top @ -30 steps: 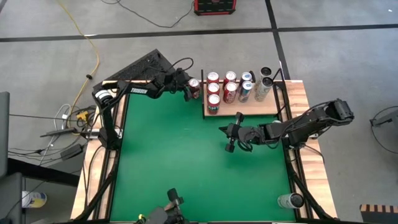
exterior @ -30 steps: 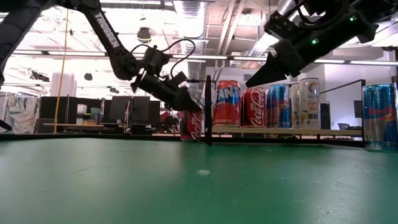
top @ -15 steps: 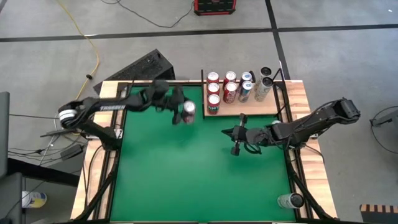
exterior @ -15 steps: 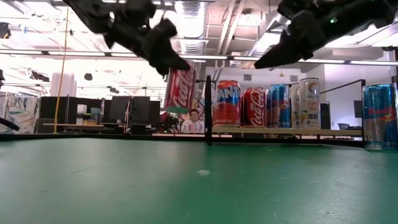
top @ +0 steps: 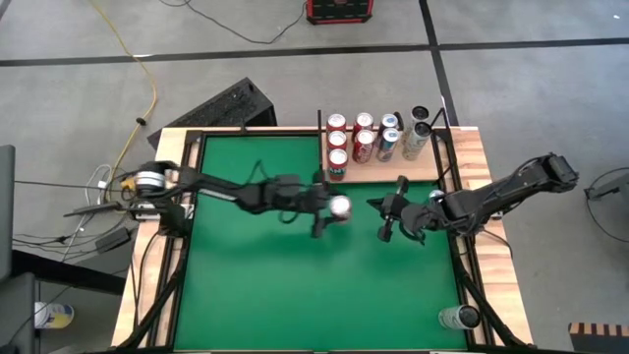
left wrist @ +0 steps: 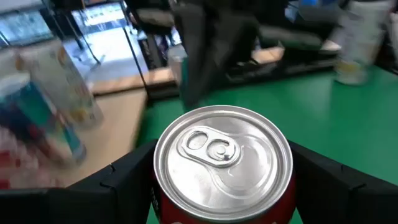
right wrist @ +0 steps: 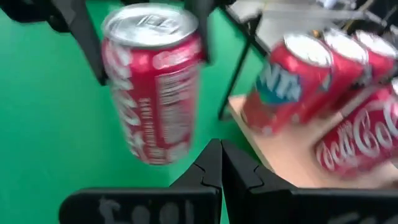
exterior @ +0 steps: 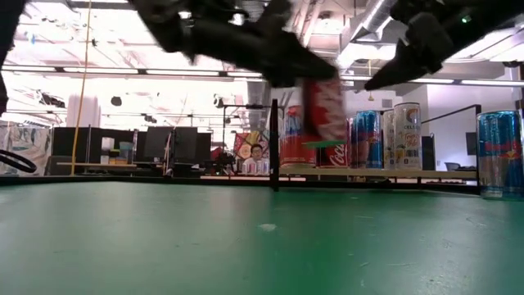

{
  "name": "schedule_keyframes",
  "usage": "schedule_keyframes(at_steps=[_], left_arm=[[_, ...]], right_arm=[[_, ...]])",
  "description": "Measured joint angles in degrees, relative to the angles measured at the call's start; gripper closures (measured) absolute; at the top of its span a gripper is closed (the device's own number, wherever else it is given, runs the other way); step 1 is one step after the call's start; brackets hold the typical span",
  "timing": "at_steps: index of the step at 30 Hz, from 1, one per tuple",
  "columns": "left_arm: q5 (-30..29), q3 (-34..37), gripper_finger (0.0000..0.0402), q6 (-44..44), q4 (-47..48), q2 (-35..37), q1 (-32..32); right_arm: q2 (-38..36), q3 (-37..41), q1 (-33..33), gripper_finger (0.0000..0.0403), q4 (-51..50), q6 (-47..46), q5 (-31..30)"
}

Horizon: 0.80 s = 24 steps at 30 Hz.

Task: Place canned beverage on shelf
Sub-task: Put the red white soda can on the shelf aligned with the other red white soda cans

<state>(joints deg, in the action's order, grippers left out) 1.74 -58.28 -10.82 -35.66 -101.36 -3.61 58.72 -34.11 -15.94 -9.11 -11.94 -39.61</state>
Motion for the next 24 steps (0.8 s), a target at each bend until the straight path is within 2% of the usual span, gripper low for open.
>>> schedule_keyframes(at_steps=[4,8,12,17,24], left_arm=[[0.94,-13.11,0.0121,-2.92,4.61,-8.16,-1.22],[2.2,-24.87,0.0121,-4.34,13.98,-14.34,-2.89],[1.85,-33.35,0.0121,-4.15,18.73,-18.86,-4.71],[-2.57,-38.23,0.0121,-4.83,19.44,-23.18,-5.75],[-6.73,-39.88,0.0121,-6.06,19.44,-24.66,-6.4]], right_arm=[[-1.29,0.02,0.23,0.0379,-5.11,-2.07,-1.18],[-2.42,0.16,0.19,0.0379,-10.93,-4.2,-4.19],[-4.53,-0.01,-0.41,0.0379,-19.7,-12.79,-8.89],[-6.11,0.0,-0.64,0.0379,-29.1,-21.16,-9.17],[-6.78,0.0,-0.55,0.0381,-30.18,-19.8,-9.39]])
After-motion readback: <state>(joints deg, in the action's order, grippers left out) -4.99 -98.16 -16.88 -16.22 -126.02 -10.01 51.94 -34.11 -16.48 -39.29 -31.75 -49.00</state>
